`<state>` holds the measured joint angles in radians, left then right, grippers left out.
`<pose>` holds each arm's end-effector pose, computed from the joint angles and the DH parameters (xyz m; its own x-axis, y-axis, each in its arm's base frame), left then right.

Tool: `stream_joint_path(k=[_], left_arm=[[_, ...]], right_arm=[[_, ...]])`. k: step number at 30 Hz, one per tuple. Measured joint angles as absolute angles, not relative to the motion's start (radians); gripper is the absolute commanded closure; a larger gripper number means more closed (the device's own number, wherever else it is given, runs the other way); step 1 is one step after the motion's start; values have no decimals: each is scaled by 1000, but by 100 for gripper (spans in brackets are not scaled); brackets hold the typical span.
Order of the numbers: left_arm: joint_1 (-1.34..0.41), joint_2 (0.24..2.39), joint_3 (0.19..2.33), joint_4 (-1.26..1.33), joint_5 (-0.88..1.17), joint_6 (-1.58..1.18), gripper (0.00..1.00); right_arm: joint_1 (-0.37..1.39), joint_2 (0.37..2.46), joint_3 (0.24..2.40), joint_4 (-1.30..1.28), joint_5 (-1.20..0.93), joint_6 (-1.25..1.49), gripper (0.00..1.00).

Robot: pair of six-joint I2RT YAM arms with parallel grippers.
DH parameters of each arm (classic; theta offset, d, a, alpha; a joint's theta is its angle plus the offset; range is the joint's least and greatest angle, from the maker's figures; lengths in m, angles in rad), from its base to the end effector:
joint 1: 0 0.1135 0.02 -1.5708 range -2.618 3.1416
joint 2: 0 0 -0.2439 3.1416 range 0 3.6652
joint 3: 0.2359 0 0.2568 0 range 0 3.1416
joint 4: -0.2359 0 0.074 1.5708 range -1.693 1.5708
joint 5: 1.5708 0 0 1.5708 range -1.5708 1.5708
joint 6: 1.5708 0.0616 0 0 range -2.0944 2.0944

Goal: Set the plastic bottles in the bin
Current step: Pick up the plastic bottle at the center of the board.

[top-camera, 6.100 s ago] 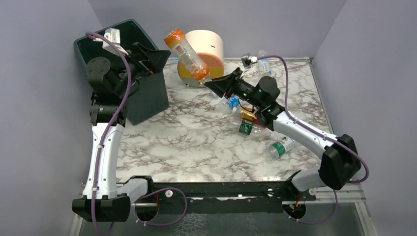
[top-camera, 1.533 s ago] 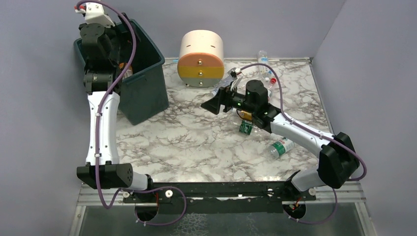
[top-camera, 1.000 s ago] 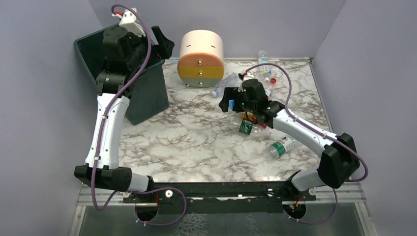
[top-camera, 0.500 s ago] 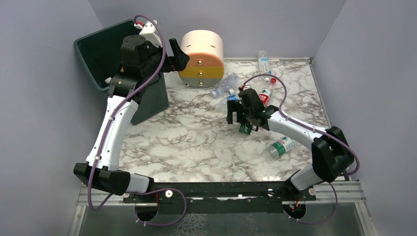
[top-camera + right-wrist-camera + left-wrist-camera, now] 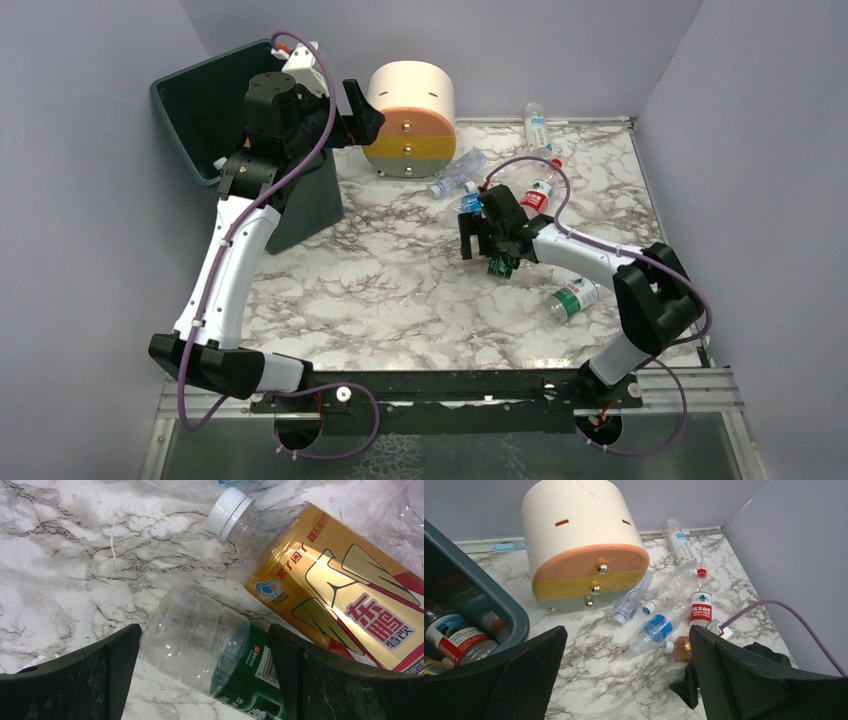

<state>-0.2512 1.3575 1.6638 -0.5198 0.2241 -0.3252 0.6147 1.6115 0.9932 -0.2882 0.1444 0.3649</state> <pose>0.3059 -0.0926 0.4560 -0.3391 -0.2346 -0.9110 0.3634 0.8606 -0.3569 0.2922 0.1954 0.1551 -0.7787 -0.1174 -0.6163 -0.2359 0.9651 0.1142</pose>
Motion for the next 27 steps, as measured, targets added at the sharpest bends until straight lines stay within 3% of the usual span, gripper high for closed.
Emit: stream_joint_path(k=[20,27], left_arm=[[-258,1358,1664,-520,217,-325,1],[-258,1358,1664,-521,216,-321,1]], right_arm=[[614,1642,905,-252,51,323,0],[614,1599,964,-282,20,281,1]])
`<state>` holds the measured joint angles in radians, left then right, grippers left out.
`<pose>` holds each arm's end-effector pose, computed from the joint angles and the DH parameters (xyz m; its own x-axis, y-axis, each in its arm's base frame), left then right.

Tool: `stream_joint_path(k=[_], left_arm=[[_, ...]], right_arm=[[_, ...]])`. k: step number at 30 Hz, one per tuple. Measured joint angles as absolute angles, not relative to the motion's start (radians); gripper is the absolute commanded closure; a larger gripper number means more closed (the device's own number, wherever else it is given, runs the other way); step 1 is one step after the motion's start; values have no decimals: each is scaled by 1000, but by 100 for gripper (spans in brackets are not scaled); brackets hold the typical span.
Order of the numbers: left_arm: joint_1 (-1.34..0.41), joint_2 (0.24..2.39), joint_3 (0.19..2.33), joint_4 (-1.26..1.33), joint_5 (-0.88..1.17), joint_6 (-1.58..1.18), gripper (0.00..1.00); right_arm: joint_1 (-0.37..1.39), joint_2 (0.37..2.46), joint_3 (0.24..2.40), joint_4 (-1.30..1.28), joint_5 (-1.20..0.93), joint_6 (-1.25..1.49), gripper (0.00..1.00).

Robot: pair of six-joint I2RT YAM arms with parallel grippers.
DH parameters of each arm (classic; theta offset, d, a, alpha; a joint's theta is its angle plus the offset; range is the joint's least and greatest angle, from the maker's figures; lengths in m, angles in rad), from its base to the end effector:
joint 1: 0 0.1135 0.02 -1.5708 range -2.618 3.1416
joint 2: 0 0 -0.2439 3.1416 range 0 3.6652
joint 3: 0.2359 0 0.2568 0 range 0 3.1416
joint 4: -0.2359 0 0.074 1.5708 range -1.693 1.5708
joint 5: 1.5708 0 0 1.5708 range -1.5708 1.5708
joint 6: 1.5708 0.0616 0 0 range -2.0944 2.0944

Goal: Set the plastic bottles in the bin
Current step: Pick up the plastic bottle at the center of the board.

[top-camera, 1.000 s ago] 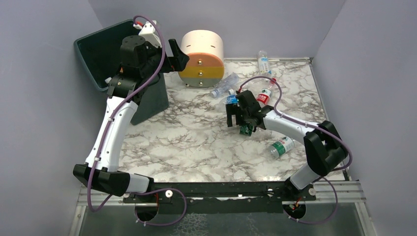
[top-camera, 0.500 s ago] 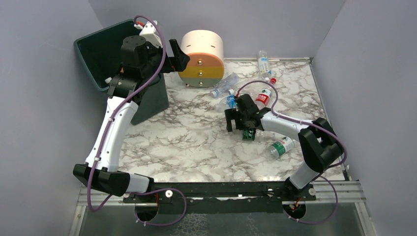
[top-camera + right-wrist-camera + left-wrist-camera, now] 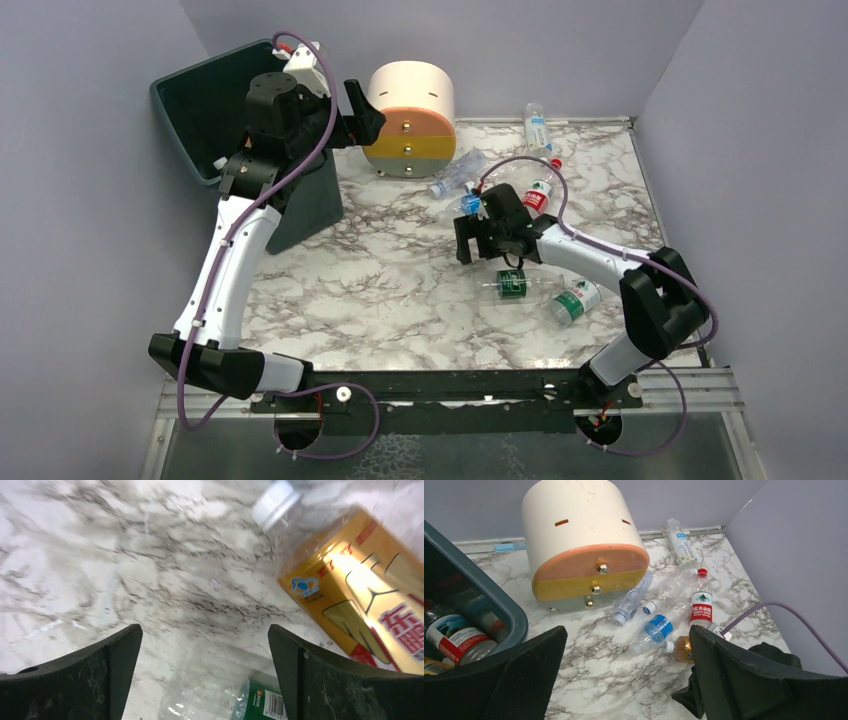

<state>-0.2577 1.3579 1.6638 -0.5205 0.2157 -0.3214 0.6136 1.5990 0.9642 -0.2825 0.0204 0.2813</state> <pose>0.3057 -0.0942 0.4557 -0.3379 -0.2300 -0.9126 0.3630 0.8628 -0.3519 0.2836 0.1982 0.1499 -0.7806 -0.2103 -0.5886 -0.3631 0.9191 0.1532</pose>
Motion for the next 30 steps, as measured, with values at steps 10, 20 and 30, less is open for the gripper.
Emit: stream_joint_path(k=[10,20,30], left_arm=[[-258,1361,1664,-528,217,-310,1],[-258,1361,1656,-525,241,-311,1],[-258,1361,1584,-497,295,-315,1]], right_arm=[[614,1440,1060,-490,14,285,0],[614,1184,1029,-796,36,633,0],[613,1142,878,-971,33,1131,0]])
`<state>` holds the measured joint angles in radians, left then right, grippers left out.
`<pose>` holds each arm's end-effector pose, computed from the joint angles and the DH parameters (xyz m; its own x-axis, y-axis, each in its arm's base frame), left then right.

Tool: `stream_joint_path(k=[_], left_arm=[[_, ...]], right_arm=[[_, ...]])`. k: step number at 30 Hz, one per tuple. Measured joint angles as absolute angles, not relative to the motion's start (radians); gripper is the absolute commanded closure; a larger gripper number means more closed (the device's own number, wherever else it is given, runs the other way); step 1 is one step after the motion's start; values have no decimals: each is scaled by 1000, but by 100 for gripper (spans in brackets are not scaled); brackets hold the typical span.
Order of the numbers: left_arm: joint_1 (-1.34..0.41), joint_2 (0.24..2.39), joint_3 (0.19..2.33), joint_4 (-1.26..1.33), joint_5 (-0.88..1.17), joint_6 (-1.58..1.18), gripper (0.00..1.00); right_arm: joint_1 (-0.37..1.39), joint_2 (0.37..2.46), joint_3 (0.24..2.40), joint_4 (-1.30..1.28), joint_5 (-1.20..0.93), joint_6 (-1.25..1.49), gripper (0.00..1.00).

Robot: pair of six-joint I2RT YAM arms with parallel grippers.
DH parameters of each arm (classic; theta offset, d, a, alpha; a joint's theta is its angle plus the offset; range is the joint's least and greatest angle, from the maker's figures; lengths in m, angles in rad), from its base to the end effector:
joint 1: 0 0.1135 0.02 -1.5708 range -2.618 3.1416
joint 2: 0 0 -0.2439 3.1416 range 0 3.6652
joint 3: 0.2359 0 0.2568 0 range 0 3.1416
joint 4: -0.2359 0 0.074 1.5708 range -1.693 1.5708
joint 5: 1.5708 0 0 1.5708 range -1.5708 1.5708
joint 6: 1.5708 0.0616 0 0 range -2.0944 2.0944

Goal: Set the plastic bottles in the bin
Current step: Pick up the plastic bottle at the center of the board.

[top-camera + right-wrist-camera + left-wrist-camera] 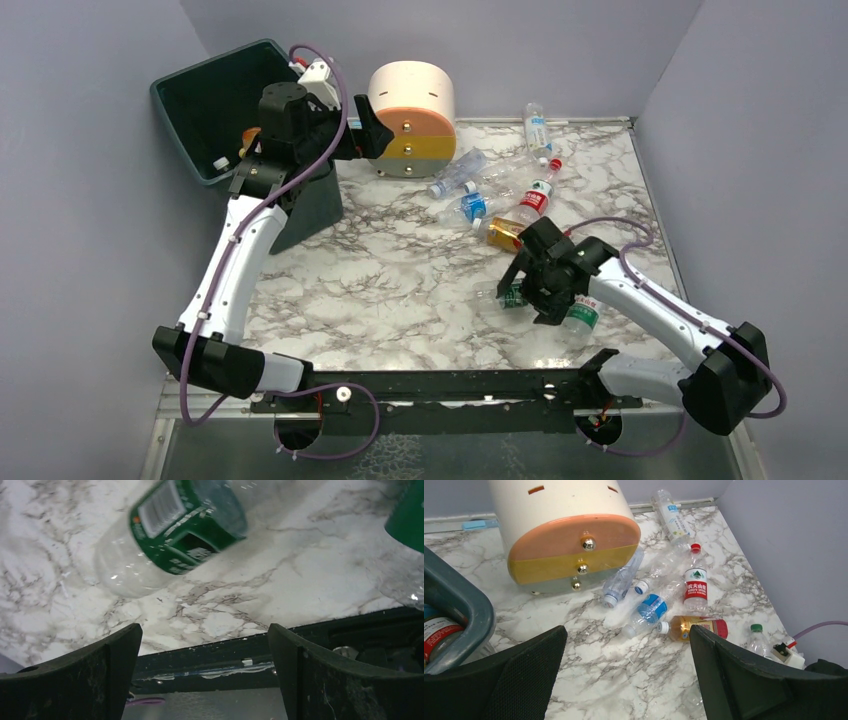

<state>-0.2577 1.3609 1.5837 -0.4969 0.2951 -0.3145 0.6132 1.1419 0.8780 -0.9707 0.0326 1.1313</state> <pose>0.3120 -0.1008 0.4298 -0.4081 -0.1985 -0.8911 0.4084 0.8333 -0.3727 0.1811 0.1250 0.2001 -0.8410 0.5142 -0.1682 0.4577 0.8420 0.2855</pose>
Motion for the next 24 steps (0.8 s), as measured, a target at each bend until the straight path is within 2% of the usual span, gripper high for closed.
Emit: stream_joint_path(k=[12,24], left_arm=[[-258,1380,1542,-459,333,-310,1],[-248,1394,1520,-450,360,-302,1]], right_arm=[[613,1253,861,-992,49,1492,0],[609,1454,931,-921,84,1627,0]])
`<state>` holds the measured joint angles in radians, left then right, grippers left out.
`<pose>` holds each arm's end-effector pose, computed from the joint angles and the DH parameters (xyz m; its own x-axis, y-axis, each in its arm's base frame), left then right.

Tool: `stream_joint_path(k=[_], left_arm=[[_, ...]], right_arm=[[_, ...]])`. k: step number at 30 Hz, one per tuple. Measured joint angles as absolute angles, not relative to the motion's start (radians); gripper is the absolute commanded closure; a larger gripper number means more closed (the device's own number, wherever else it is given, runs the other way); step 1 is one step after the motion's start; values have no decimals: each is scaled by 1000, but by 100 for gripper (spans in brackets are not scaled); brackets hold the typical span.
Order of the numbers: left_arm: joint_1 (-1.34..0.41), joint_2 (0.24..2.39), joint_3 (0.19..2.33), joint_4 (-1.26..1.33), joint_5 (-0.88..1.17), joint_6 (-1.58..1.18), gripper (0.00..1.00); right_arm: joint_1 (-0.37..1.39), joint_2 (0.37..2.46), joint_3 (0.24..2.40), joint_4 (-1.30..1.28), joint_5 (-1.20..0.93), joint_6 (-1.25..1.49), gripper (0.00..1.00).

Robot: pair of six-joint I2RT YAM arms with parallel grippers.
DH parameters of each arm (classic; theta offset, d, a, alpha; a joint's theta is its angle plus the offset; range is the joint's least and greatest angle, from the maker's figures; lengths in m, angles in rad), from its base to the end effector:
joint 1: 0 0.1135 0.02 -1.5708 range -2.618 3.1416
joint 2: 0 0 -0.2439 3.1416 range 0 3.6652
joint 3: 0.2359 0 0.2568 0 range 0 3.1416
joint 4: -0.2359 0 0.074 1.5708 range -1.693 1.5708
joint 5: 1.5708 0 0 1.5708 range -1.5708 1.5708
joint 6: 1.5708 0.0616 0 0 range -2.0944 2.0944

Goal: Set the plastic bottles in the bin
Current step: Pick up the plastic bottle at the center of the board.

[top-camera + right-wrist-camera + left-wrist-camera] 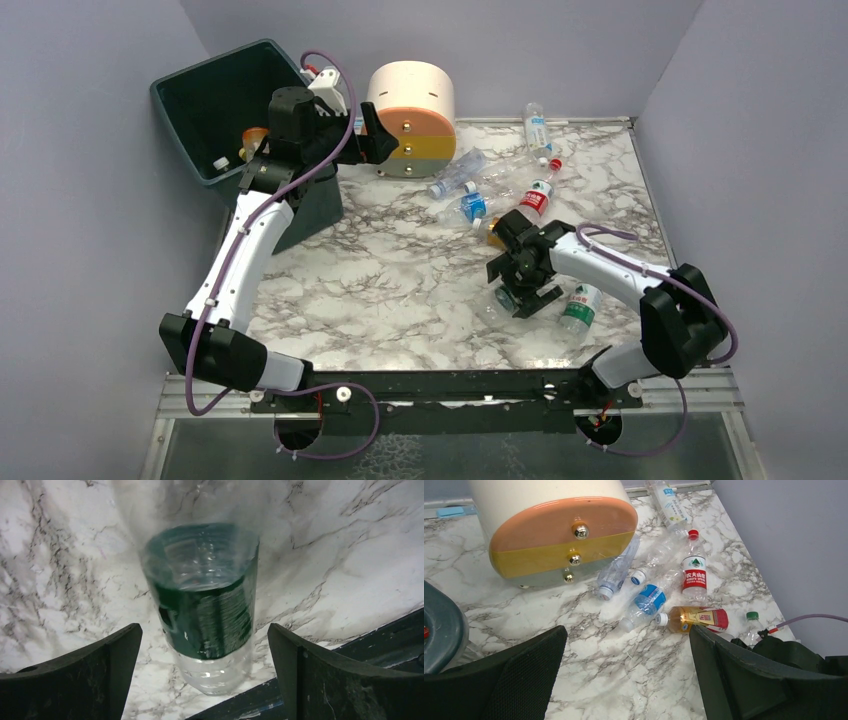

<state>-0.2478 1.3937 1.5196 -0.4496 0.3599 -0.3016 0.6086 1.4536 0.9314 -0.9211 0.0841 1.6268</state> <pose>0.3263 -0.1049 0.4026 -0.4588 -0.1707 -0.8720 0.4367 0.8114 -0.3886 0.2122 0.1416 0.1489 -0.5145 0.8541 -0.0761 0.8439 0.5201 0.1316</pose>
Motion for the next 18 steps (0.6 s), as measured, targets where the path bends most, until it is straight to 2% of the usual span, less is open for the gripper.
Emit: stream_joint_path(k=[10,15,18], left_arm=[[-236,1394,1497,-445,371,-295,1],[-235,1393,1497,-443,371,-295,1],[-235,1393,1495,-444,371,-295,1]], right_arm=[[607,1550,939,-913,102,1603,3],[607,1549,899,-876,102,1572,21],[607,1527,838,-852,104,1556,41]])
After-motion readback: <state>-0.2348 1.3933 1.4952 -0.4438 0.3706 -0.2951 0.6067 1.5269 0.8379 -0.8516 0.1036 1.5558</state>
